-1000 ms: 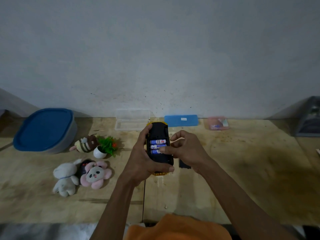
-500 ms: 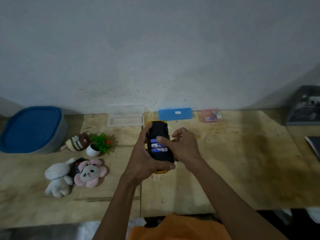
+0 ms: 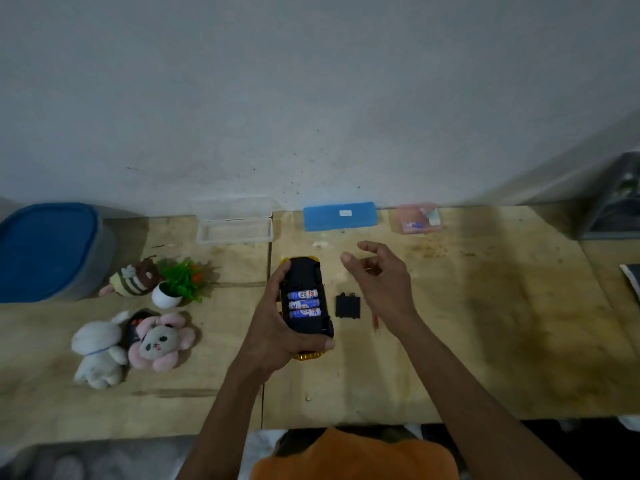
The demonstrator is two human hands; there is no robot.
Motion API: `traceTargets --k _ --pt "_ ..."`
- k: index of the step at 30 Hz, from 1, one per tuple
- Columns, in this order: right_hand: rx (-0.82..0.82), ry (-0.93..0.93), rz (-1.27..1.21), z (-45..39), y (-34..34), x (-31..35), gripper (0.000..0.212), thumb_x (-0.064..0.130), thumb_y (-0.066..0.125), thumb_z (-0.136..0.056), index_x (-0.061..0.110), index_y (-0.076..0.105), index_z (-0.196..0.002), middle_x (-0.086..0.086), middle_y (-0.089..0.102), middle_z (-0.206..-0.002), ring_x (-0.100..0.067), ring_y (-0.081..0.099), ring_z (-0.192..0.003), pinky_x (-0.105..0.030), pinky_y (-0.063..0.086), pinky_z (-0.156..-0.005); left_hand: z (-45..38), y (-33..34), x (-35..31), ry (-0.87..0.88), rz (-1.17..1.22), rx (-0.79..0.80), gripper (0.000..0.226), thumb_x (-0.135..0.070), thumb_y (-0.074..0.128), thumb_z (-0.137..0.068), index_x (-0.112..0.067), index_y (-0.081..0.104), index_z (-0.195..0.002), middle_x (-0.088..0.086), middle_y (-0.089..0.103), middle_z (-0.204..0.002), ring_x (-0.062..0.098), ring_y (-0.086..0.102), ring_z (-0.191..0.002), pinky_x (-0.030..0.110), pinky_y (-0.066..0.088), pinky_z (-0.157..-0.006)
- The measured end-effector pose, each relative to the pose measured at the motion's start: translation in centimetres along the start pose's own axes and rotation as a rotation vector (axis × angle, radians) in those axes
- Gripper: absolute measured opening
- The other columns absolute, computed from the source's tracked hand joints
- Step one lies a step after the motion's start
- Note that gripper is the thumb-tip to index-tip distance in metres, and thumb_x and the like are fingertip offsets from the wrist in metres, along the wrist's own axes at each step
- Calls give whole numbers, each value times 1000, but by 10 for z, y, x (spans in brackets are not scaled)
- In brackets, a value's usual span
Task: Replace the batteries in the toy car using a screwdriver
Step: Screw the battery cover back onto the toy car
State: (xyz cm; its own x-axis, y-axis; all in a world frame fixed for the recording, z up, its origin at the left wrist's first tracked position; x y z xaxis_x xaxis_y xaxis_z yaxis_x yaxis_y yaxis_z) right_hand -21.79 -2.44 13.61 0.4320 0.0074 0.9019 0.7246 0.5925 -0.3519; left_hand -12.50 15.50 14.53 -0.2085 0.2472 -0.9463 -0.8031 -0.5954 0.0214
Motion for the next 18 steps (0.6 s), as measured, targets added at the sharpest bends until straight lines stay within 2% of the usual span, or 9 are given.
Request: traceTargets --k 3,4,5,6,7,10,12,15,18 --pt "-37 -4 98 -26 -8 -38 32 35 72 -90 19 66 -117 5 66 -85 -2 60 -75 -6 46 -67 3 -7 13 -71 -8 -66 128 15 92 -47 -33 34 -151 -6 53 -140 17 68 -112 35 61 -78" --pt "-15 -4 172 -34 -8 -56 31 30 73 -90 16 66 -117 2 66 -87 -7 60 -74 -11 49 -72 5 -8 16 -91 -14 -86 129 14 92 -46 -32 34 -151 -5 52 -142 18 67 -113 35 61 -78" --pt "40 1 257 -41 -4 -73 32 28 74 -90 15 66 -117 -1 68 -93 -13 61 -80 -22 54 -80 7 -8 19 -101 -32 -106 129 11 93 -45 -32 35 -152 -4 51 -144 18 66 -114 35 61 -79" --pt "118 14 350 -45 1 -89 34 30 73 -89 15 65 -119 -3 68 -101 -19 63 -91 -34 54 -86 8 -7 21 -105 -55 -121 129 8 94 -44 -32 35 -152 -4 51 -144 19 66 -115 36 61 -79" --pt "198 29 455 -47 8 -101 39 35 73 -88 18 64 -122 -4 68 -110 -25 61 -103 -39 51 -91 9 -6 23 -113 -73 -135 129 8 95 -45 -32 34 -152 -4 51 -144 20 67 -114 36 61 -78" --pt "335 34 724 -46 21 -120 53 53 71 -83 29 60 -129 1 59 -129 -28 47 -125 -42 42 -97 12 0 27 -138 -93 -166 128 14 92 -47 -28 33 -153 -7 52 -139 13 68 -110 30 61 -74" --pt "334 -13 846 -45 26 -123 53 58 70 -83 30 60 -126 1 55 -132 -28 42 -128 -44 38 -100 11 4 30 -157 -116 -163 129 10 94 -47 -28 32 -153 -10 52 -138 10 67 -110 31 61 -75" --pt "305 -52 932 -46 30 -128 51 58 69 -83 30 61 -125 1 56 -132 -27 40 -130 -44 35 -101 8 5 35 -198 -117 -165 132 -2 98 -43 -32 31 -153 -11 50 -142 13 65 -115 36 61 -80" --pt "291 -34 939 -49 32 -132 48 58 69 -83 33 62 -123 4 59 -128 -26 41 -128 -43 35 -99 3 4 36 -207 -103 -152 132 -1 98 -44 -34 31 -153 -6 48 -146 18 64 -118 38 61 -82"
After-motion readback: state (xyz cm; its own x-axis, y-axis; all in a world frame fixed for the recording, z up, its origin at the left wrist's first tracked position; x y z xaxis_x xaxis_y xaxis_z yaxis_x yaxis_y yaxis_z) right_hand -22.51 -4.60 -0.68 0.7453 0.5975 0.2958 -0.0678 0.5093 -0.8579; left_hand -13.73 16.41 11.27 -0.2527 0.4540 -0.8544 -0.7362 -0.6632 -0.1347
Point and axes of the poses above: each hand's wrist, its own z-axis away from the middle knuckle, its own y-axis out of the palm, x = y × z, the point moved 2 cm from there along -z, towards the middle knuckle
